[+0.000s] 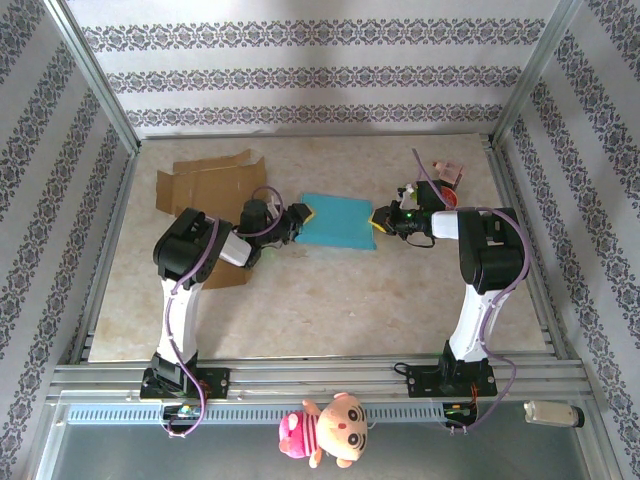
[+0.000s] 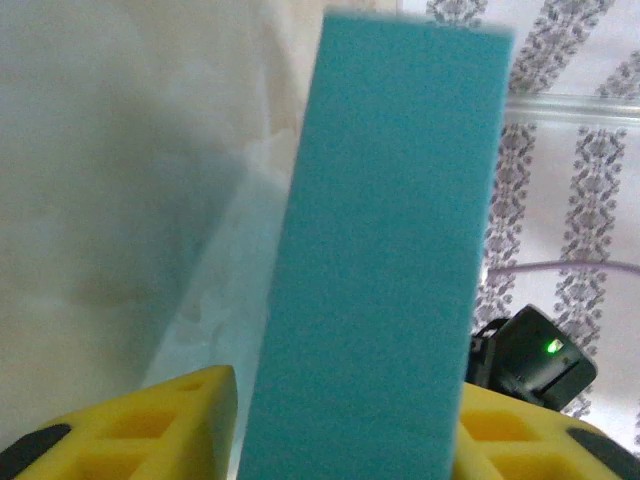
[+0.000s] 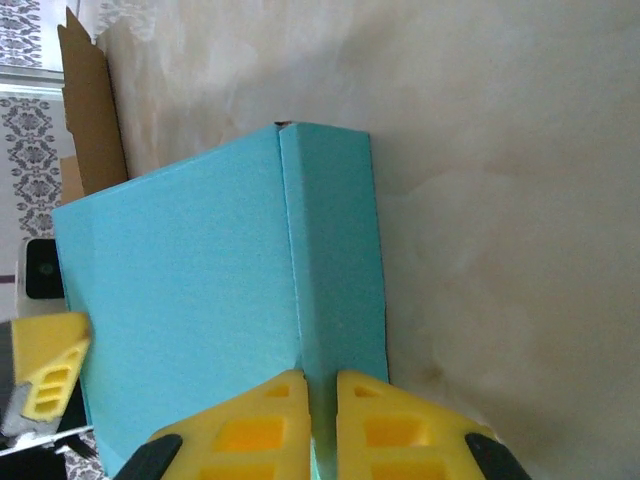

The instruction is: Fold the paper box

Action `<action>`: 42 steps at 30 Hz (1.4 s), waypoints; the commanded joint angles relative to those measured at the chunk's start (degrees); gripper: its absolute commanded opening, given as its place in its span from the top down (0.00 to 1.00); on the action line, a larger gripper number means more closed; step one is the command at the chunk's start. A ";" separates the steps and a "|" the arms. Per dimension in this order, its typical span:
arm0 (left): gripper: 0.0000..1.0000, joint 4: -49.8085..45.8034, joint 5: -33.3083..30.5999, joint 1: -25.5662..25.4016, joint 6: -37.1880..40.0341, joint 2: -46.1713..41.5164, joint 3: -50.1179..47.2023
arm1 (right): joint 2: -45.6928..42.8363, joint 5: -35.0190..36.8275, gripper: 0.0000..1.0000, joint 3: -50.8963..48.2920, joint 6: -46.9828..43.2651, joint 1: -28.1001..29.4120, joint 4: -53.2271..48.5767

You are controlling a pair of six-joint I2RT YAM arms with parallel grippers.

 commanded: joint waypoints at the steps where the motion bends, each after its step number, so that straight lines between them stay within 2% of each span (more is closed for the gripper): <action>1: 0.64 1.65 -0.28 -1.29 -1.83 -0.90 1.77 | 1.76 1.67 0.87 -1.32 1.01 -0.47 -2.00; 3: 0.68 0.40 -0.90 -1.40 -2.20 -1.60 1.99 | 0.26 1.41 0.81 -1.56 1.25 -0.44 -2.09; 6: 0.72 -2.94 -1.72 -1.36 -1.61 -3.46 1.87 | -4.99 2.48 0.64 -2.55 1.81 -0.35 -2.99; 8: 0.73 -6.46 -2.24 -1.22 -0.41 -5.42 1.80 | -10.73 6.12 0.50 -3.46 1.10 0.01 -4.26; 10: 0.74 -11.57 -3.06 -1.22 1.34 -7.95 1.78 | -18.17 13.18 0.39 -4.58 -2.71 1.87 -5.04; 12: 0.74 -16.09 -4.19 -1.00 3.16 -10.83 1.93 | -25.06 21.48 0.31 -5.89 -10.19 5.85 -4.10; 16: 0.74 -25.82 -5.85 0.06 6.50 -16.84 2.54 | -35.01 39.68 0.15 -9.58 -34.79 18.54 0.07; 18: 0.74 -31.44 -5.99 0.91 8.05 -18.88 3.38 | -37.24 42.37 0.12 -11.05 -45.23 23.42 3.30; 21: 0.74 -36.77 -7.07 1.59 9.79 -21.83 4.26 | -38.13 39.77 0.10 -14.23 -64.27 29.25 8.97; 22: 0.74 -37.21 -7.30 1.71 9.49 -22.34 4.28 | -37.85 39.86 0.06 -15.40 -71.31 31.17 10.60; 25: 0.73 -35.42 -6.63 1.77 7.05 -22.82 3.87 | -35.51 42.61 0.02 -17.56 -83.79 34.87 16.24; 27: 0.74 -33.56 -5.97 1.81 5.22 -22.71 3.52 | -32.86 42.33 0.02 -16.95 -88.75 35.29 16.66; 30: 0.74 -31.64 -5.52 1.79 3.88 -22.99 3.00 | -28.42 46.37 0.02 -15.24 -95.67 35.69 18.20; 32: 0.75 -31.54 -5.73 1.85 3.53 -23.66 2.88 | -26.30 49.70 0.02 -13.98 -98.02 35.44 20.50; 36: 0.76 -29.64 -6.31 1.92 1.28 -24.80 1.80 | -22.73 51.76 0.03 -12.58 -103.91 34.65 23.22; 42: 0.77 -26.84 -5.61 1.94 -3.20 -25.87 1.05 | -18.82 54.43 0.12 -11.92 -108.01 33.89 28.59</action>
